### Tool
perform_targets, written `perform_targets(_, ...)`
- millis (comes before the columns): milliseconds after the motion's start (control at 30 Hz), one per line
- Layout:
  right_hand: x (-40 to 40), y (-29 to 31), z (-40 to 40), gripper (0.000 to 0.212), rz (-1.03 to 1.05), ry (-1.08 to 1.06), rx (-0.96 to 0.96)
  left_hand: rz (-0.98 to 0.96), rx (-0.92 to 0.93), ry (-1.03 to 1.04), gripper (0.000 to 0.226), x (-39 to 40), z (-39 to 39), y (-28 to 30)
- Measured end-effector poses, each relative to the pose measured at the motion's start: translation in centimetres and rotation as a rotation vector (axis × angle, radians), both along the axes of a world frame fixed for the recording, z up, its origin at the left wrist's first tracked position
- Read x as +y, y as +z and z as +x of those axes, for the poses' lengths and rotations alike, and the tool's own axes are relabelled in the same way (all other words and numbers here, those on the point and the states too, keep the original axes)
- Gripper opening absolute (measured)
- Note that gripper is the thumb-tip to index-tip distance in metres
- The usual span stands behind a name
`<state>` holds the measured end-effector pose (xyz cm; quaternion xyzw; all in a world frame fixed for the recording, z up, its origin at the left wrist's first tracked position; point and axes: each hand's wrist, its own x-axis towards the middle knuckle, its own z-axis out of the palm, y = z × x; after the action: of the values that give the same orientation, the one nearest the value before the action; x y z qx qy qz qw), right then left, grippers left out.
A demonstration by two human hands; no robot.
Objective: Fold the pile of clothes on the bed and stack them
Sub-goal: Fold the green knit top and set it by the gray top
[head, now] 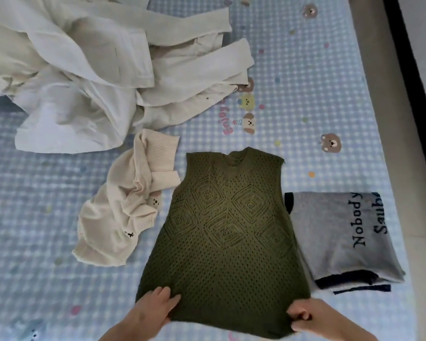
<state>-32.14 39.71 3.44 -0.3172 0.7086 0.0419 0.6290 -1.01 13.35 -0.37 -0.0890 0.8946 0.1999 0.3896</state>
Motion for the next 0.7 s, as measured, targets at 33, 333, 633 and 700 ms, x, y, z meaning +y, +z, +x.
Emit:
perform_targets(33, -1.3, -0.1, -0.6, 0.021, -0.056, -0.032, 0.016, -0.011, 0.049, 0.042, 0.061, -0.9, -1.2, 0.6)
perform_targets(333, -21.8, -4.6, -11.8, 0.038, -0.477, -0.263, 0.709, -0.265, 0.510, 0.665, 0.040, -16.2, -21.6, -3.4)
perform_targets(633, -27.5, -12.1, -17.0, 0.041, -0.520, 0.001, 0.799, -0.201, 0.240, 0.466, 0.035, -22.2, -29.4, -8.9)
perform_targets(700, -27.5, -12.6, -16.8, 0.033, -0.552, 0.006, 0.844, -0.127, 0.243, 0.425, 0.016, -22.0, -29.2, -9.2)
